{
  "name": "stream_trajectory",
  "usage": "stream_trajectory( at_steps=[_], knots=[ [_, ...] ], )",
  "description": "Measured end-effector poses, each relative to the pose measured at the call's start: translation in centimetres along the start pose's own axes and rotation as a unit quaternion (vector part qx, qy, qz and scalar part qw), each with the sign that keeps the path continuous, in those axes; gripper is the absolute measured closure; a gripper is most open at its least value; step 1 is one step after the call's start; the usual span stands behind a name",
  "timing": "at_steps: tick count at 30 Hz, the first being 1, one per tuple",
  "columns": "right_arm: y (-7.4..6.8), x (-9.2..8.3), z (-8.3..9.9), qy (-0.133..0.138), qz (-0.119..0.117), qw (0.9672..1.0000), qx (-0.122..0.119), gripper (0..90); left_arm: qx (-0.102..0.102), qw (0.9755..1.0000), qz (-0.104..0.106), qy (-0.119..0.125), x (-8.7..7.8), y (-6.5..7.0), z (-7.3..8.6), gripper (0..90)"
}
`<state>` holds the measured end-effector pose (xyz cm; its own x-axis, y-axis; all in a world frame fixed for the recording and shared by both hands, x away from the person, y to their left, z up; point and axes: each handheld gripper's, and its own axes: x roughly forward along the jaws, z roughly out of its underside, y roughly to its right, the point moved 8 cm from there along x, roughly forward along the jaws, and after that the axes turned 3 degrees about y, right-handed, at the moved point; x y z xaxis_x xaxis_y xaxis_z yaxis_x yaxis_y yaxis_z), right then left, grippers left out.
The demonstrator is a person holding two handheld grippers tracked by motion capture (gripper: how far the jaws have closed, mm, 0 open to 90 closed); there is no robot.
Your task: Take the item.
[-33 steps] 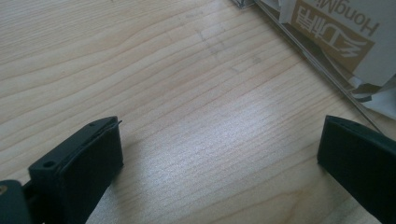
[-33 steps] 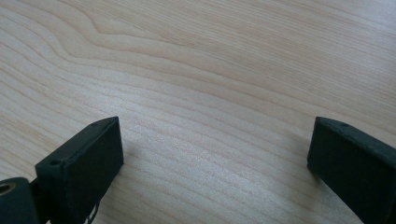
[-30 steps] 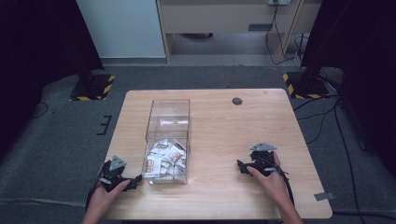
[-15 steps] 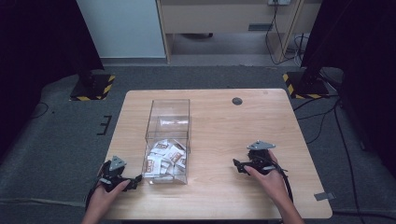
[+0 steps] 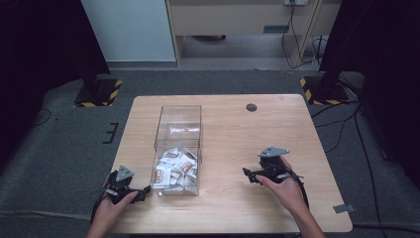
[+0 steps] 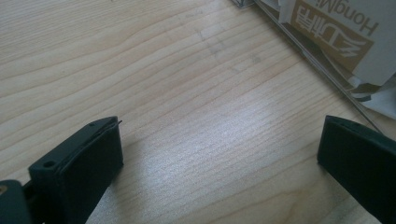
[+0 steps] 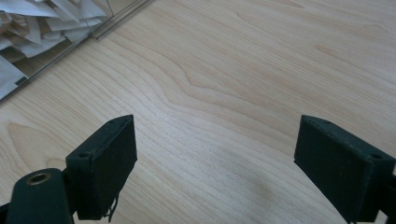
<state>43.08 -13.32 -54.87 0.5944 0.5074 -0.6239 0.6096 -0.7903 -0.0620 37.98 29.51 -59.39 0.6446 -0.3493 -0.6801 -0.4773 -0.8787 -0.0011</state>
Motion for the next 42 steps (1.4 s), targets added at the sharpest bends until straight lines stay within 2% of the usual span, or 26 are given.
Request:
stream_trajectory(
  at_steps=[5,11,19,20,33,42],
  knots=[
    [-0.6,-0.3,-1.2,0.006,-0.007,0.9999,-0.013,17.2,0.000,1.0000,0.000,0.000,0.0,0.0,0.0,0.0],
    [-1.2,-0.5,-2.1,0.014,-0.016,0.9997,-0.014,21.4,0.000,1.0000,0.000,0.000,0.0,0.0,0.0,0.0],
    [-2.1,-0.9,-3.3,0.018,-0.026,0.9991,-0.028,26.5,0.000,1.0000,0.000,0.000,0.0,0.0,0.0,0.0],
    [-2.4,-0.9,-3.7,0.017,-0.030,0.9988,-0.035,27.4,0.000,1.0000,0.000,0.000,0.0,0.0,0.0,0.0],
    [-4.9,-1.3,-6.5,0.028,-0.048,0.9966,-0.061,33.3,0.000,1.0000,0.001,0.000,0.0,0.0,0.0,0.0],
    [-6.1,-1.4,-7.9,0.034,-0.056,0.9954,-0.070,34.8,0.001,1.0000,0.001,0.000,0.0,0.0,0.0,0.0]
  ],
)
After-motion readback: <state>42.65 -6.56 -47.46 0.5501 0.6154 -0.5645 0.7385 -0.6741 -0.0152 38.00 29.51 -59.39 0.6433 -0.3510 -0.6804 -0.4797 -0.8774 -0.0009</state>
